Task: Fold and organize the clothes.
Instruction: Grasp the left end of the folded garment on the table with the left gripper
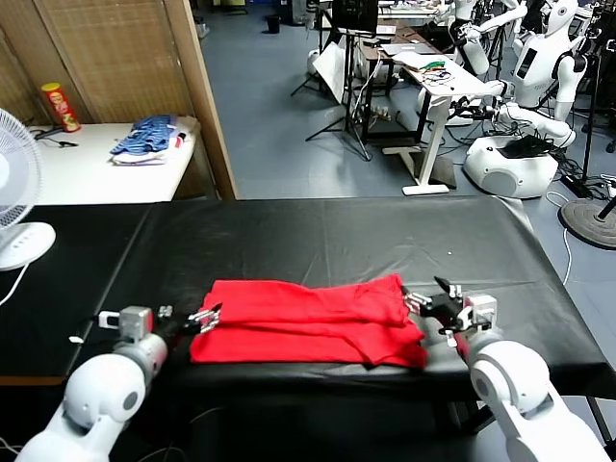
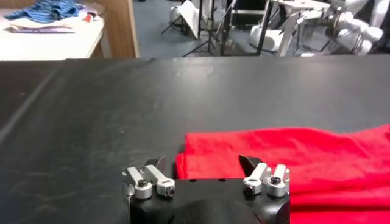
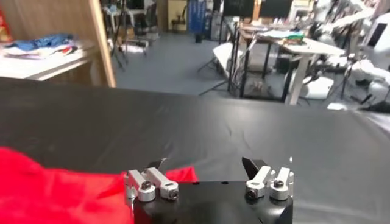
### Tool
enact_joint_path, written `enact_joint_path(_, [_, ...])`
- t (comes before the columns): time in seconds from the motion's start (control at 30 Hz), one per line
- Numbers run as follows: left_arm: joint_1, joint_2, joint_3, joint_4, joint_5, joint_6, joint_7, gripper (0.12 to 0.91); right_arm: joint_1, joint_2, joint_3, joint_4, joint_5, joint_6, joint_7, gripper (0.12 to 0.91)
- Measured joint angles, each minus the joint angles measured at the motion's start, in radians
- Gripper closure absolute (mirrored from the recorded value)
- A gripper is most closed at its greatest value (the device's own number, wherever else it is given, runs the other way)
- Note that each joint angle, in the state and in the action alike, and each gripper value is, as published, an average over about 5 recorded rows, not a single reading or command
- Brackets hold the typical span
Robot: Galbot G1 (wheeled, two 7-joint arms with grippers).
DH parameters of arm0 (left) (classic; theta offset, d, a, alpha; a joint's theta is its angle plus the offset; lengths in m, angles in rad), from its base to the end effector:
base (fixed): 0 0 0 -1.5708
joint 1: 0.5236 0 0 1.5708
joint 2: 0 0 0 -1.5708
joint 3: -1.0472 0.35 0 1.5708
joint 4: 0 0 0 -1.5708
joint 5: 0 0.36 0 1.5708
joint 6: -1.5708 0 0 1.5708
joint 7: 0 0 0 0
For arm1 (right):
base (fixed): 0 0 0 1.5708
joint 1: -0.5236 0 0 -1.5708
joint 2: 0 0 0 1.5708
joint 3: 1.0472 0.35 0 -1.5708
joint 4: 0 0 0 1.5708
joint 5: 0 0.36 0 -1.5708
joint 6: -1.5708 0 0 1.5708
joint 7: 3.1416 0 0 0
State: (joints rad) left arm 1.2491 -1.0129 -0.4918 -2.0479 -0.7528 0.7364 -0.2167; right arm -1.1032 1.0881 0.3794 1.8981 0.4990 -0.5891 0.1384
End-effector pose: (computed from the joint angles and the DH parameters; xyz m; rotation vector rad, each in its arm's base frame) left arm 0.2806 0.0891 -0.2229 -0.1973 -2.5605 0.0619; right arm 0.3239 -0.0653 -0.2488 0.2014 -2.7176 0.0890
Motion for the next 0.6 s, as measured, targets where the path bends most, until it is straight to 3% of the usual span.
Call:
enact_joint_path(0.2, [-0.072, -0.047, 0.029, 0.088, -0.026, -0.020, 0.001, 0.238, 0.049, 0.050, -0.034, -0.100, -0.026, 0.024, -0.016, 0.229])
enact_joint_path(0.27, [-0.089, -0.061, 0.032, 0.120, -0.035, -0.032, 0.003, 0.279, 0.061, 0.065, -0.041, -0.124, -0.037, 0.028, -0.020, 0.254])
enact_joint_path(0.43, [-0.122, -0.086, 0.035, 0.194, -0.056, -0.046, 0.004, 0.522, 0.074, 0.106, -0.047, -0.166, -0.066, 0.040, -0.024, 0.359])
enact_joint_path(0.6, [-0.137, -0.105, 0.035, 0.242, -0.048, -0.056, -0.001, 0.788, 0.062, 0.139, -0.047, -0.174, -0.093, 0.075, -0.011, 0.587])
